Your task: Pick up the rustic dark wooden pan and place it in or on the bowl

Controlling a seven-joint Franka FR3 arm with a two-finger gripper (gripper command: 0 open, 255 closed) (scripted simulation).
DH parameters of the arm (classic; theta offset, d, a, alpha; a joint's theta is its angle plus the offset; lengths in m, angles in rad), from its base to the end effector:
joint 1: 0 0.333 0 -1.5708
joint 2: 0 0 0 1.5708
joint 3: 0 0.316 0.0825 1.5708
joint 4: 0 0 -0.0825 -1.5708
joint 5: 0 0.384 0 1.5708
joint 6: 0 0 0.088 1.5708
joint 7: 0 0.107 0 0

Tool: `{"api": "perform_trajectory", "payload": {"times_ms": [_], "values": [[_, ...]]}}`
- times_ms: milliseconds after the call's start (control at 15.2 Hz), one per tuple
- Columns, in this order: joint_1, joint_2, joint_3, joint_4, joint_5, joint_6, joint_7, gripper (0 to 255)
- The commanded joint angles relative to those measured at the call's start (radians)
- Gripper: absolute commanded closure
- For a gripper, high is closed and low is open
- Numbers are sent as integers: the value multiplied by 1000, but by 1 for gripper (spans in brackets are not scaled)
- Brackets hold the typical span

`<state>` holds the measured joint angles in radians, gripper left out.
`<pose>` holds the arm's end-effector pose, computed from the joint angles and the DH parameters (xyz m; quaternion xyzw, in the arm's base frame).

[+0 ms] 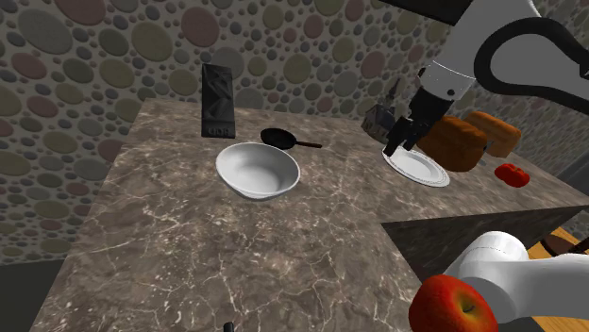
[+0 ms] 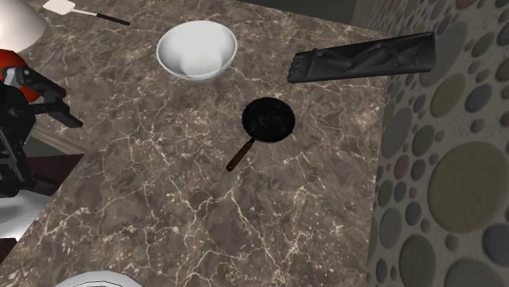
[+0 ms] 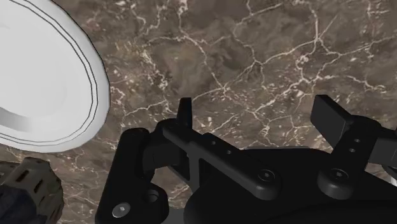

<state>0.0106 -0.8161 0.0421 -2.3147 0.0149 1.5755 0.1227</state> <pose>0.2988 0.0222 0.6193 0.9984 -0.0407 0.0387 0.0048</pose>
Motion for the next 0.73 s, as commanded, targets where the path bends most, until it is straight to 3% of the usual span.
{"api": "perform_trajectory", "payload": {"times_ms": [0,660], "values": [[0,0,0,0,0,0,0,0],[115,345,-164,121,7,237,-442,0]]}}
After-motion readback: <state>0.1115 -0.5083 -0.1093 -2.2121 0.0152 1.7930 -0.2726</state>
